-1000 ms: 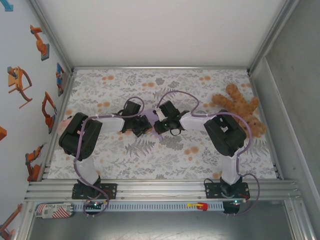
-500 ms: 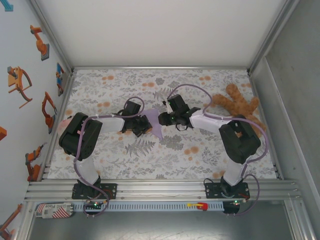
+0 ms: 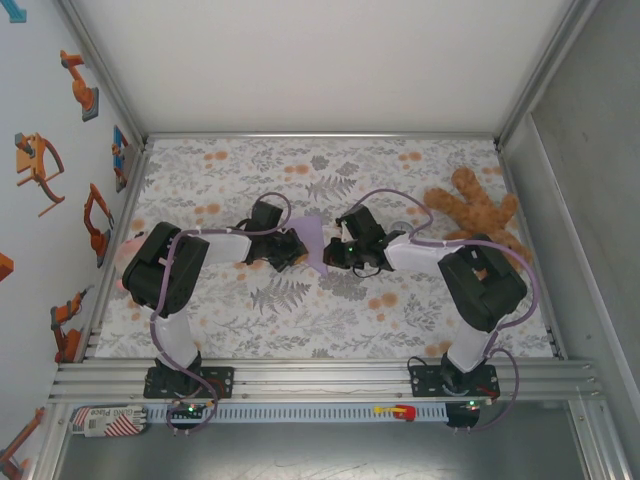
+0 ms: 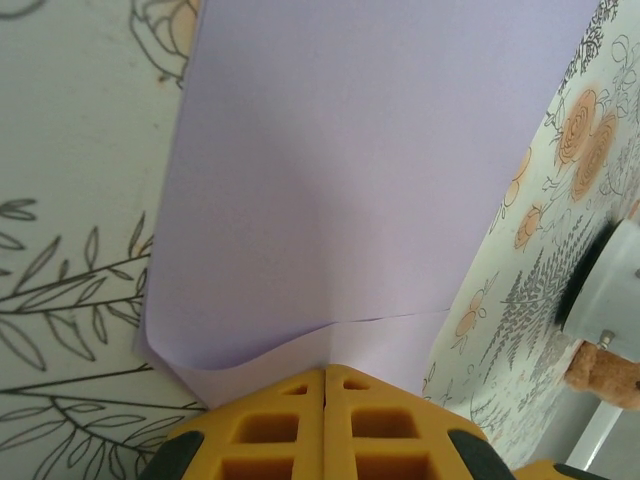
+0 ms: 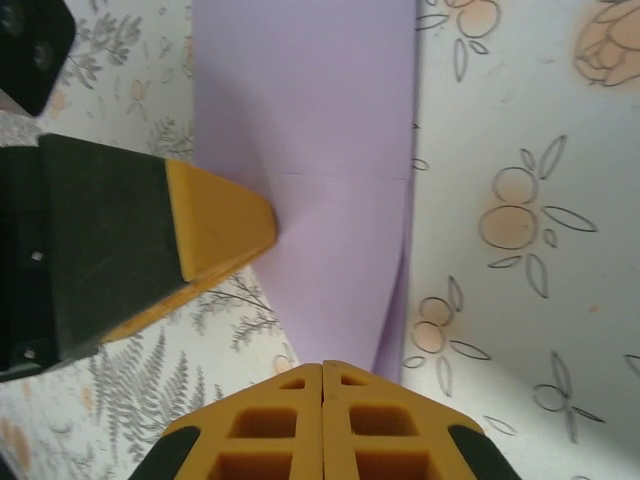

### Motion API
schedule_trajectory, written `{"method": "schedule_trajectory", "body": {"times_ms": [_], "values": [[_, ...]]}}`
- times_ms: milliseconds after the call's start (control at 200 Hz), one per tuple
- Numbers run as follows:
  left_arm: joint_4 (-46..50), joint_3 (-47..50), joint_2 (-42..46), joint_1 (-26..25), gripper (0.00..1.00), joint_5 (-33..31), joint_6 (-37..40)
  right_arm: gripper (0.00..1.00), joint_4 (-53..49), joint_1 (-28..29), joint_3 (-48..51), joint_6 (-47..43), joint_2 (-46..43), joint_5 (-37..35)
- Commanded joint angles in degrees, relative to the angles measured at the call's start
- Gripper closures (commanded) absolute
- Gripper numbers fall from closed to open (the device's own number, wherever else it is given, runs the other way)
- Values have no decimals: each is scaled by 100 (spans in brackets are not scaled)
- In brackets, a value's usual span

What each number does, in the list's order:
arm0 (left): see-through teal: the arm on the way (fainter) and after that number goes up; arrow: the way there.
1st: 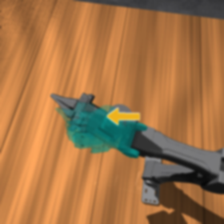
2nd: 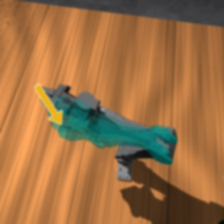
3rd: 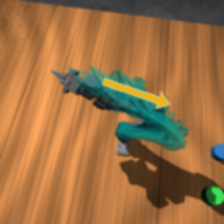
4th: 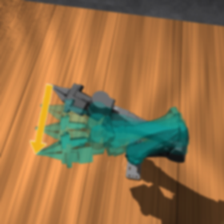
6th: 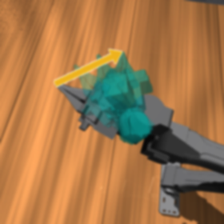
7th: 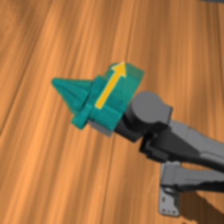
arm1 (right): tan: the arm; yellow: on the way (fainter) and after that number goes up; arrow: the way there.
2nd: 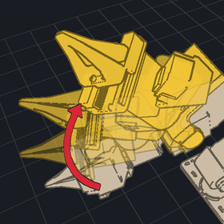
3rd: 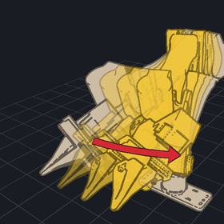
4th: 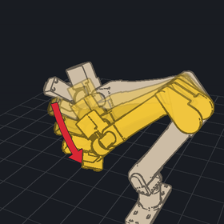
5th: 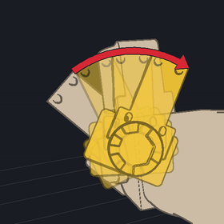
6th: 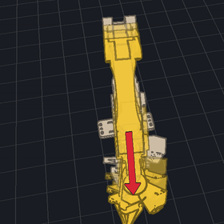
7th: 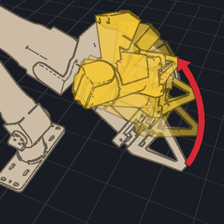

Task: Fold a paper plane with a square sheet of paper (pick it up from the middle)
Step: Third fold the triangle at the center of the table.

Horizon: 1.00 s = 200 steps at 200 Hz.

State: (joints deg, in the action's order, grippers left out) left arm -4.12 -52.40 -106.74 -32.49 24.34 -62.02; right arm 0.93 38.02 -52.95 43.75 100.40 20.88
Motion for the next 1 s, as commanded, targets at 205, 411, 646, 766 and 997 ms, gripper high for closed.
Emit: {"method": "schedule_trajectory", "body": {"times_ms": [205,411,646,766,997], "values": [[1093,237,-231,-12,97,-470,450,100,-246,39,-812,-142,524,558],[1417,139,-142,-12,97,-614,647,100,-342,39,-943,-392,747,782],[1553,8,-189,-25,97,-824,518,100,-434,39,-884,-655,841,1072],[1567,-51,-240,-46,97,-827,485,100,-537,27,-925,-752,902,1156],[1623,-68,-316,-161,97,-829,372,100,-688,30,-1103,-822,1074,1312]]}}
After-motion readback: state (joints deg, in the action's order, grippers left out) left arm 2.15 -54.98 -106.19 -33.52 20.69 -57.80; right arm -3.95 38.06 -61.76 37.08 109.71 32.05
